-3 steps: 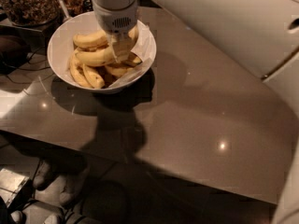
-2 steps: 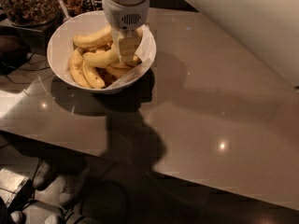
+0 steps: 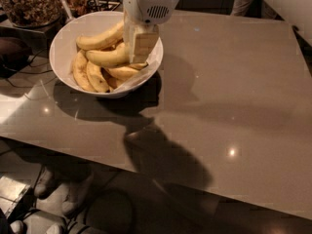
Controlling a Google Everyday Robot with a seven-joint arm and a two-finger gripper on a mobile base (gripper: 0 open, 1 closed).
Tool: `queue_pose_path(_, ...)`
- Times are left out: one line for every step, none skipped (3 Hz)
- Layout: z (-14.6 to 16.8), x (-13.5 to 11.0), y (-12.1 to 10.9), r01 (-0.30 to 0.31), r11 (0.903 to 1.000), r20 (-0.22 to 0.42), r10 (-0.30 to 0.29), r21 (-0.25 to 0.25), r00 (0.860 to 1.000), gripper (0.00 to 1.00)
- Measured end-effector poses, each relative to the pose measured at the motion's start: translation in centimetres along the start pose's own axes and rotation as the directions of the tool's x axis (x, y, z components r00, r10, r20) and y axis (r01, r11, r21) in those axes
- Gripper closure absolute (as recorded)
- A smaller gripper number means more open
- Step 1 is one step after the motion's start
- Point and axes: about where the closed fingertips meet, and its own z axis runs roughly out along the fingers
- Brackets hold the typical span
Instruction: Pick banana from white bowl
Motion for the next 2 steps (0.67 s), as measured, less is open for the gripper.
queue_pose_path(-2.3,-0.3,1.6,-0.008,0.9996,0.054,0.007,0.026,0.999,1.00)
queue_pose_path(-4.1,-0.2,3.8,-0.047,0.9980,0.099,0.043,0.042,0.994,1.00)
